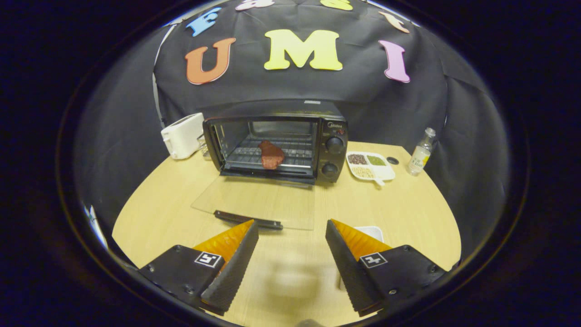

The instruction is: Open the toaster oven, put the food inside, and close the toaster oven door.

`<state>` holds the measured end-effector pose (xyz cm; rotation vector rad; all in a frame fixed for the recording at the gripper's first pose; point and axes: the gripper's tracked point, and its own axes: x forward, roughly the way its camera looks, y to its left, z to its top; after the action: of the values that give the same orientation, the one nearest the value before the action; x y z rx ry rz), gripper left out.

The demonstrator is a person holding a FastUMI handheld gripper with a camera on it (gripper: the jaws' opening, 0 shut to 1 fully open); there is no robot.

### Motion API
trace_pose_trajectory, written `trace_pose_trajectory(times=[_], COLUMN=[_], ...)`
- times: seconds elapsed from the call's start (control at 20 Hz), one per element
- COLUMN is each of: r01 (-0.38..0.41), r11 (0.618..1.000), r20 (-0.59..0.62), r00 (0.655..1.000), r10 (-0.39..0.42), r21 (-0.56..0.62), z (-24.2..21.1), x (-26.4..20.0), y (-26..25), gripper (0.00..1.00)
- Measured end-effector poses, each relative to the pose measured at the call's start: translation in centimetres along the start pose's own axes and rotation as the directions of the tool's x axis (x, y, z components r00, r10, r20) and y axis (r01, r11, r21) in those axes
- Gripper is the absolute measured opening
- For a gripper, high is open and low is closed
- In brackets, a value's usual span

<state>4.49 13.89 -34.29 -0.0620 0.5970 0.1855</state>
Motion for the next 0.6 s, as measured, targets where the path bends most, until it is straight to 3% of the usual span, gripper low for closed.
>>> trace_pose_trajectory(times=[0.6], r01=[-0.058], r11=[0.998], r20=[-0.117], r00=[0.992], r10=[0.055], r21=[-0.016], z=[-6.4], x=[3.7], y=[4.5], gripper=[0.96])
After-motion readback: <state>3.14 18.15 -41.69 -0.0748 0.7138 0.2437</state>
